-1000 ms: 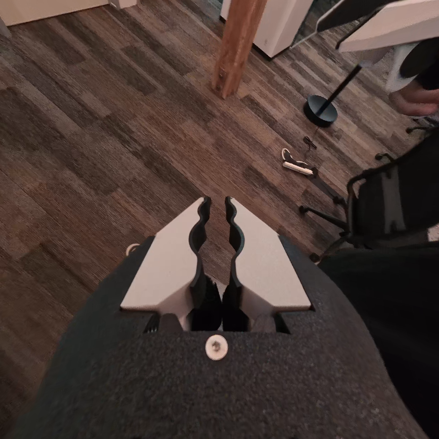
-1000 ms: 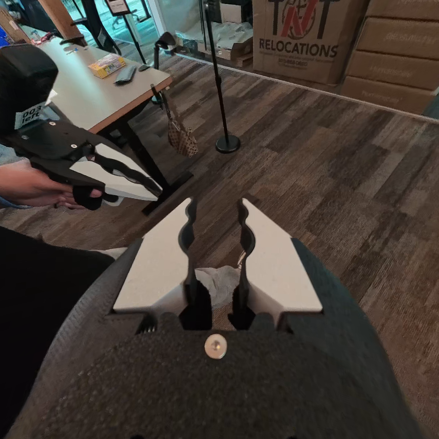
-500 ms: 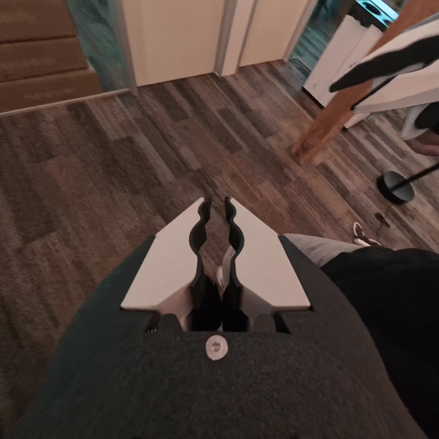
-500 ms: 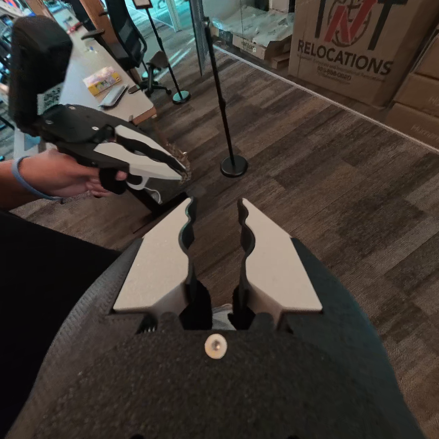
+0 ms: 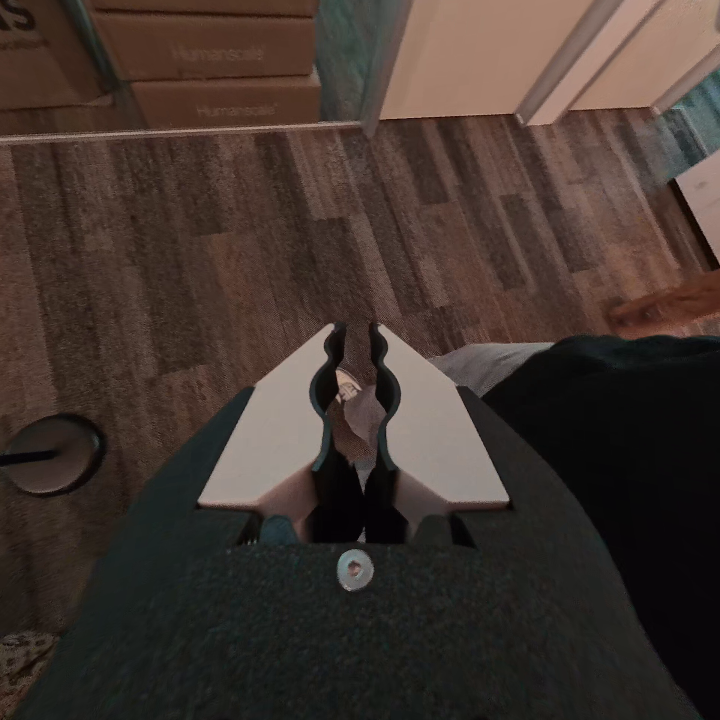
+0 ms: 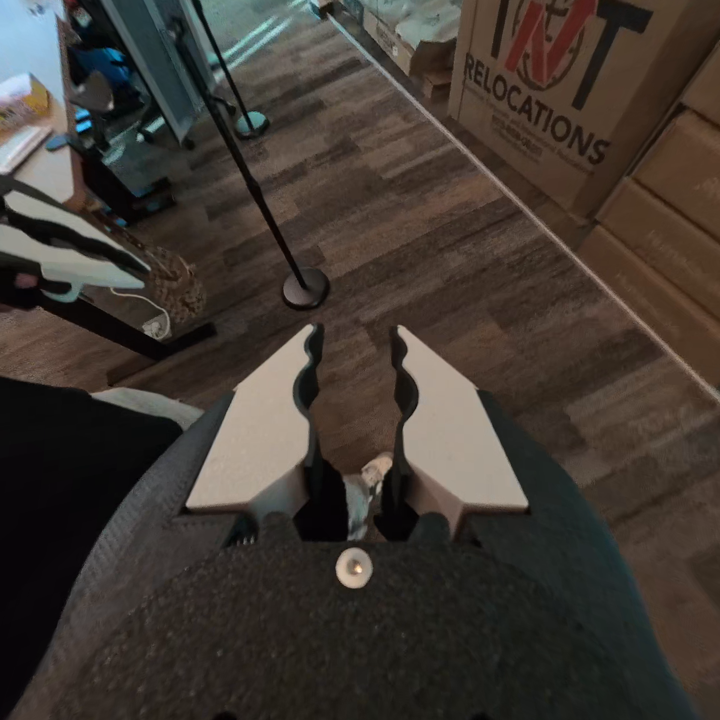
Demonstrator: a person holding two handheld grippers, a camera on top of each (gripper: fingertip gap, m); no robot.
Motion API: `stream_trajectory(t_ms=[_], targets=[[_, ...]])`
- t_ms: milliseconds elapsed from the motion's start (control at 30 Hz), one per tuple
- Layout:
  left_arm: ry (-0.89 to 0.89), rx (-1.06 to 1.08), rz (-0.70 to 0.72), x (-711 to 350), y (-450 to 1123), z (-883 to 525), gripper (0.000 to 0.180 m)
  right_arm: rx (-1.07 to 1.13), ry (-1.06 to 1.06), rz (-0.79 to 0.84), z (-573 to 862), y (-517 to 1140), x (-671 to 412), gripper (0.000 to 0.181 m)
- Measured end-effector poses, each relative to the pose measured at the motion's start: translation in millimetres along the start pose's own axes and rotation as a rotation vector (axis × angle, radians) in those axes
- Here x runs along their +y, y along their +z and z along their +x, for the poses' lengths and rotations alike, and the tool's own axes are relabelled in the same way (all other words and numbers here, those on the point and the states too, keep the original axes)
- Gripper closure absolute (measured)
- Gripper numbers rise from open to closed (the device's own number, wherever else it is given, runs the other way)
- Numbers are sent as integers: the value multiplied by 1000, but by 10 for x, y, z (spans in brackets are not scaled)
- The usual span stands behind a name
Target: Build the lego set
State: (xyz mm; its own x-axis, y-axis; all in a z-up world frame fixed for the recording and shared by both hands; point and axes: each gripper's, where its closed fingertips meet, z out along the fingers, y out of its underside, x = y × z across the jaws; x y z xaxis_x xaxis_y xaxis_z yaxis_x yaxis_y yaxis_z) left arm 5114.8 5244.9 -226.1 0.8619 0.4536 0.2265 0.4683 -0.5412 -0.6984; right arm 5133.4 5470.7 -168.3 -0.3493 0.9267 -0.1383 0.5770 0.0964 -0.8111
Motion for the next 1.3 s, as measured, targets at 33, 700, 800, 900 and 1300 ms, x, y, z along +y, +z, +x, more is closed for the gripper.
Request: stream_trajectory(t_ms=[33, 700, 800, 900, 1300], targets=[[-9, -16, 1, -191, 76, -162, 169, -36, -11, 3, 179, 197, -254, 146], [-441, -283, 256, -2530, 988, -5429, 169, -640, -280, -43, 729, 5374, -4382, 148], [-450, -361, 257, -2803, 808, -6415, 169, -680, -348, -86, 771, 6103, -4906, 148], [-449, -456, 263, -3022, 591, -7310, 169, -704, -373, -117, 865, 6864, -5366, 148], [-634, -610, 206, -3385, 439, -11017, 169, -901, -372, -178, 757, 10605, -7170, 153]])
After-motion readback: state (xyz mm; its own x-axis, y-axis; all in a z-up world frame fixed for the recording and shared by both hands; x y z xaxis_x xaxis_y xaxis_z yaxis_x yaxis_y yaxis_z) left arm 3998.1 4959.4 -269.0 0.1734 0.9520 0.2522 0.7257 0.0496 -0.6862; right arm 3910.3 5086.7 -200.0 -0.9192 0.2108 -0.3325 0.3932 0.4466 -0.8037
